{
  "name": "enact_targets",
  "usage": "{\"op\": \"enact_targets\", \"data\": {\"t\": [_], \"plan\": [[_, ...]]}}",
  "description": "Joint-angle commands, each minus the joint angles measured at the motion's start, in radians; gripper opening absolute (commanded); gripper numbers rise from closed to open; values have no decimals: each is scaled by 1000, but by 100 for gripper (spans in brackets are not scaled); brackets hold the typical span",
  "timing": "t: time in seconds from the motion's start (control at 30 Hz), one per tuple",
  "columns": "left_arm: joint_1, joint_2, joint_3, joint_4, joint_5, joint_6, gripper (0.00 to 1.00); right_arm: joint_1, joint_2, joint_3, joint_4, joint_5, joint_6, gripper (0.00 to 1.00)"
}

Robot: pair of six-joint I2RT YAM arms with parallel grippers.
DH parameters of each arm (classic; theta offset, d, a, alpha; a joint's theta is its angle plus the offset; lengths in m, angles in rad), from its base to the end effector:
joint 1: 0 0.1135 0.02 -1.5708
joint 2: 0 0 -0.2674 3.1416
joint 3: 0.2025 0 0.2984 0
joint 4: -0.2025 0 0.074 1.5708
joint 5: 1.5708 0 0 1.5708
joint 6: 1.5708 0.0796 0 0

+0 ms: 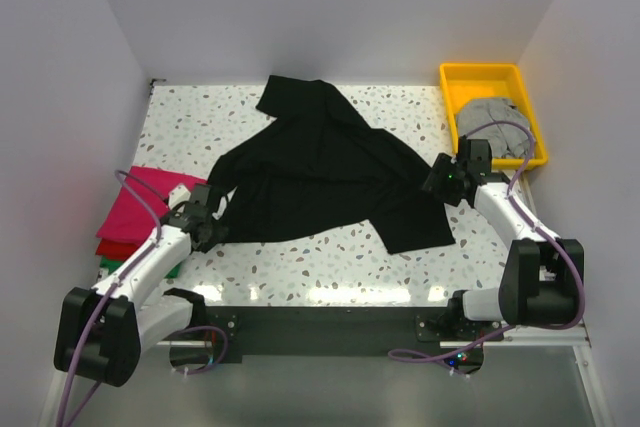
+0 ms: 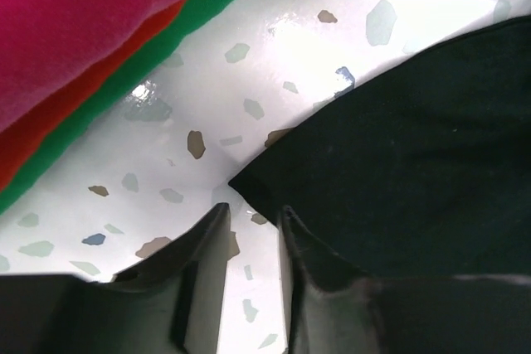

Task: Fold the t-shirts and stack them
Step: Flatten the tshirt out

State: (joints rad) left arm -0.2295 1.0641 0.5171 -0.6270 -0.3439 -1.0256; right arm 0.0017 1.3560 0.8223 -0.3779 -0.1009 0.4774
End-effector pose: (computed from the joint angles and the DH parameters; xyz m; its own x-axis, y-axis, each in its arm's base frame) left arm 0.2288 -0.0259 0.1092 -0.5404 -0.7004 -0.4663 -0.7226 0.6702 -0.1692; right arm 0.3390 0.0086 0.1566 -0.7312 0.4559 -0.5074 0.3069 0.8842 0.3521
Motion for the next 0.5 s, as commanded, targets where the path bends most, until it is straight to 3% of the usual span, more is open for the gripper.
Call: {"op": "enact_targets", "data": {"t": [0.0,0.17,0.27,0.47], "plan": [[7,-3,0,30,2,12,36,1,5,-9,37,-23,-8,53],[7,2,-2,52,11,21,58,1,6,-12,43,-26,-6,53],[7,34,3,67,11,25,64,1,9,-11,45,-31,-6,53],[7,118,18,131,11,38,64,1,8,-14,45,-31,-10,53]]}}
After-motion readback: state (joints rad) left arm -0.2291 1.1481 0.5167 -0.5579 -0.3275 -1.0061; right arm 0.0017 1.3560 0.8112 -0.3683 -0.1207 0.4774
